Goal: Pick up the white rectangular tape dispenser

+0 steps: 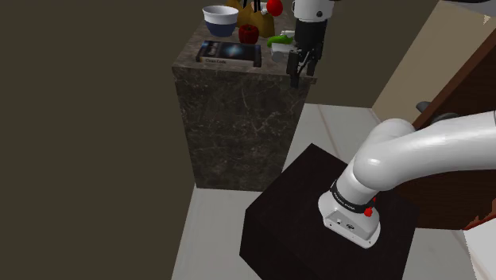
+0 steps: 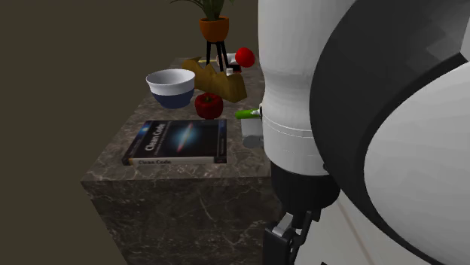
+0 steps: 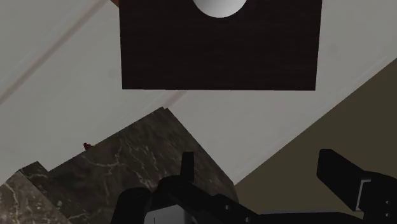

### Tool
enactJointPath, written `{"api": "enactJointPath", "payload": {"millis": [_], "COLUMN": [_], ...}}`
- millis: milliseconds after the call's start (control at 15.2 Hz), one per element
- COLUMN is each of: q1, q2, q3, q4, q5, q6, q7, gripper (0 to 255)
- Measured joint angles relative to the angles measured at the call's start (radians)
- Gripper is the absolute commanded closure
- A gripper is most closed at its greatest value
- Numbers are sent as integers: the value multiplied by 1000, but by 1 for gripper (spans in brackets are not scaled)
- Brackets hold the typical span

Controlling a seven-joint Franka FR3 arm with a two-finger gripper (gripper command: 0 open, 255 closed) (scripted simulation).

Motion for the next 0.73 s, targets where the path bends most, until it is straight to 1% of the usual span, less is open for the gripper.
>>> {"api": "enactJointPath", "payload": {"millis": [132,330,726], "q1": [-4,-20,-49], "q2": [9,70,231], "q3": [-9,-55,-151], "q4": [5,48,180], "q5": [-8,-43,-100], "q6": [4,24,59], "q7": [-11,-65,-185], "gripper": [0,0,0]}}
